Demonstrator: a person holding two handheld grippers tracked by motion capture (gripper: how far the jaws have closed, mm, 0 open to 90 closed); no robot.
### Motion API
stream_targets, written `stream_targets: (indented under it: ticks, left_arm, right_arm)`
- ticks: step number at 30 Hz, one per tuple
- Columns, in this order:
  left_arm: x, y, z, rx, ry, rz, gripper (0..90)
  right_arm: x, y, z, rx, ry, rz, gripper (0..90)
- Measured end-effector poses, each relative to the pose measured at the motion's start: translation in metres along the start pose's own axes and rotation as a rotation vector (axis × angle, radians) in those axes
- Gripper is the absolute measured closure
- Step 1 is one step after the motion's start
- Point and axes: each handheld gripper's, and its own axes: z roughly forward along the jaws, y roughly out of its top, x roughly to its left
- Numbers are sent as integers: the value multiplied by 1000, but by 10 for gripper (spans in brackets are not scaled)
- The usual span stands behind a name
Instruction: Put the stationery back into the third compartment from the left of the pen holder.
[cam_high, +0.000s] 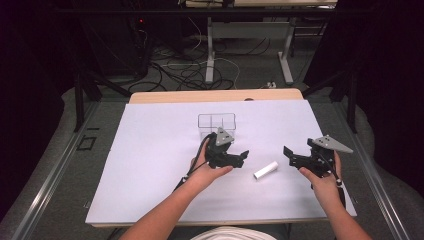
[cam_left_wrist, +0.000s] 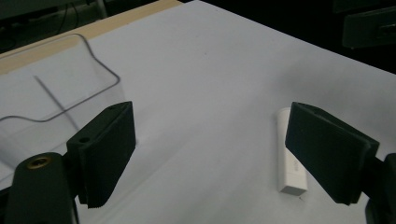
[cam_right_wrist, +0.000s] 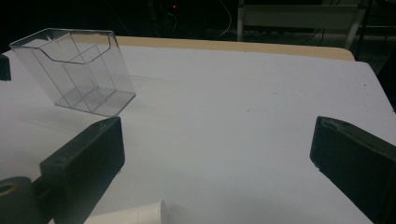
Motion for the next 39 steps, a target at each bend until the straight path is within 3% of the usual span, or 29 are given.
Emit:
stream_targets:
  ticks: [2, 6, 7, 12, 19, 20, 24, 32, 33, 39]
  left_arm:
    - [-10, -1, 10, 7, -19, 30, 187]
    - [-18, -3, 20, 16, -37, 38, 234]
    - [-22, -5, 25, 24, -40, 57, 244]
    - [-29, -11, 34, 44, -74, 69, 330]
    - [-37, -17, 44, 75, -94, 85, 348]
    - [-39, -19, 47, 79, -89, 74, 351]
    - [-40, -21, 50, 81, -98, 68, 408]
    - [-43, -29, 59, 116, -130, 61, 484]
    - [-45, -32, 62, 116, -133, 45, 490]
    - [-51, -37, 66, 140, -146, 68, 546]
  right_arm:
    - [0, -1, 1, -2, 7, 6, 36]
    - [-1, -1, 2, 6, 9, -1, 44]
    - [-1, -1, 2, 7, 10, 2, 45]
    - [-1, -2, 4, 5, 13, 1, 48]
    - [-3, -3, 5, 4, 16, 4, 57]
    - [-2, -4, 7, -22, 2, 8, 57]
    - [-2, -4, 5, 12, 15, 18, 59]
    - [-4, -4, 6, 24, 11, 14, 62]
    - [-4, -4, 8, 15, 17, 16, 63]
    - [-4, -4, 8, 18, 16, 18, 63]
